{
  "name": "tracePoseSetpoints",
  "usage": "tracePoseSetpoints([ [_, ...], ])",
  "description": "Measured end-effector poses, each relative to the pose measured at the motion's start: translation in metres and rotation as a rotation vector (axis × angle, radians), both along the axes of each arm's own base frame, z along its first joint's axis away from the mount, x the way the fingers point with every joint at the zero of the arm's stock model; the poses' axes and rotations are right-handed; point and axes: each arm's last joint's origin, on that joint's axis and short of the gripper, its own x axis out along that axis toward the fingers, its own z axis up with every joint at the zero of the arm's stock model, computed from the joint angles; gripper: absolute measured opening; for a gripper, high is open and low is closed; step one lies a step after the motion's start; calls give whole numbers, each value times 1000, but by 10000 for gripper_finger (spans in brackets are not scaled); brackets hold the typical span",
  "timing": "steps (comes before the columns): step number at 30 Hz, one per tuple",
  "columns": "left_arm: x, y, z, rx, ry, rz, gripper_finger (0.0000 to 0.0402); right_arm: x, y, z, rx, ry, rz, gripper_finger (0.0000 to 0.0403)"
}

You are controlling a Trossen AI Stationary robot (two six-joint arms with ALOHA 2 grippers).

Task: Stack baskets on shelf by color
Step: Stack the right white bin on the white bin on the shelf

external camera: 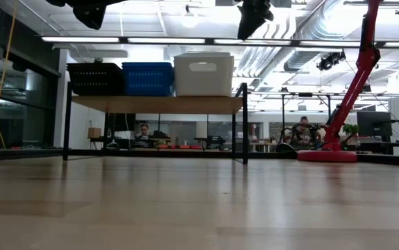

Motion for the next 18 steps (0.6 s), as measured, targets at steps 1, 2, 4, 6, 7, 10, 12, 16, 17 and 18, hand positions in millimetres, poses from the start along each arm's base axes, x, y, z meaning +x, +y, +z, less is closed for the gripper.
tracePoseSetpoints([
  [1, 0, 0, 0, 0, 0, 0, 0, 2, 1, -4, 1, -2, -1, 94],
  [2, 0, 0, 0, 0, 1, 0, 0, 3, 2, -10, 4, 5, -2, 94],
  [4, 0, 0, -1, -5, 5, 1, 0, 4, 6, -27, 8, 34, 3, 94],
  [6, -1, 0, -2, 1, 22, -1, 0, -1, 13, -44, 16, 33, 0, 94],
  [7, -1, 0, -3, 0, 26, -1, 0, -4, 18, -51, 10, 20, -2, 94],
  [10, -1, 0, -3, -10, 31, 4, 0, -16, 32, -60, -61, -137, -62, 94],
  [12, -1, 0, -3, -10, 30, 4, 0, -22, 39, -64, -119, -294, -142, 94],
  [16, -1, 1, -3, -9, 30, 6, 0, -19, 47, -88, -141, -534, -179, 94],
  [17, -1, 1, -3, -9, 30, 7, 0, -16, 48, -94, -121, -572, -171, 94],
  [18, -1, 1, -3, -9, 30, 7, 0, -14, 49, -99, -99, -593, -162, 94],
])
